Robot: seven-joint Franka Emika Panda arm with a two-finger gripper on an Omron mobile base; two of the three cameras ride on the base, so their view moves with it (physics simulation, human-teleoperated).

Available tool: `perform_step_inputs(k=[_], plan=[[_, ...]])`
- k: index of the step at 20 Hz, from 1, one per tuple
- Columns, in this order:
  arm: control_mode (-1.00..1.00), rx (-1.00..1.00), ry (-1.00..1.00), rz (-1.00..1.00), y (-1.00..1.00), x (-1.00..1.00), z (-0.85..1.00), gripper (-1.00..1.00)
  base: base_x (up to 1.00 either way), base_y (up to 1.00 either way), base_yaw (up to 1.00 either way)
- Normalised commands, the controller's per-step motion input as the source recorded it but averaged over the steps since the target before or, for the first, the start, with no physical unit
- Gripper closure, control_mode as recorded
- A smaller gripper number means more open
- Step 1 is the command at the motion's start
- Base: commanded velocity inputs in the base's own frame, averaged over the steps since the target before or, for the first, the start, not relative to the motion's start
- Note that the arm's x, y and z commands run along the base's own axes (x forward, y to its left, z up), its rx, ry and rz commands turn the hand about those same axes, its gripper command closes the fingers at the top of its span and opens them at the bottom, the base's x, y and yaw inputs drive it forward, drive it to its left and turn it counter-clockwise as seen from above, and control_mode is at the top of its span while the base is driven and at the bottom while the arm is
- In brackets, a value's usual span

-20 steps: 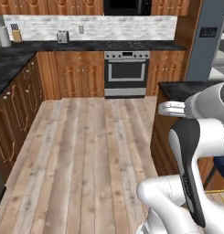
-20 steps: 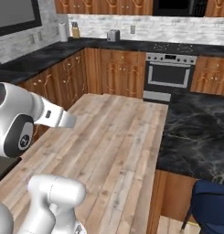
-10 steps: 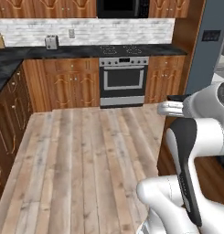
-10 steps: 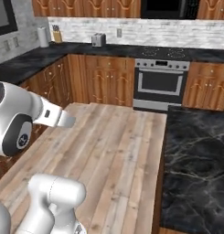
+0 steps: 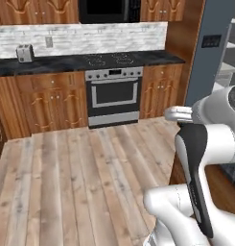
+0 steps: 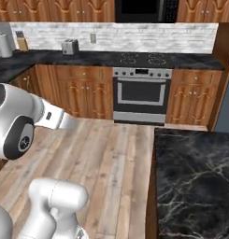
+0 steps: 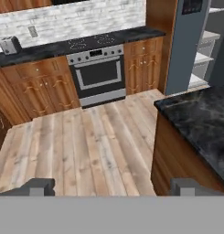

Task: Take the cheese, chicken drumstick, and bell pepper from the fridge and place them on the plate on the dining counter to create an appetizer plate.

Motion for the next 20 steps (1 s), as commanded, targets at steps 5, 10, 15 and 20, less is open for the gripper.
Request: perform_step_inputs(k=[5, 10, 15, 20], plan=[[1.00, 0.00, 0.00, 0.00, 0.00, 0.00, 0.00, -1.00, 1.00, 0.52, -0.34], [1.00, 0.00, 0.00, 0.00, 0.00, 0.00, 0.00, -1.00, 1.00, 0.66, -0.35], [1.00, 0.00, 0.00, 0.00, 0.00, 0.00, 0.00, -1.00, 0.96, 0.25, -0.33], [1.00, 0.00, 0.00, 0.00, 0.00, 0.00, 0.00, -1.00, 0.70, 0.00, -0.45]])
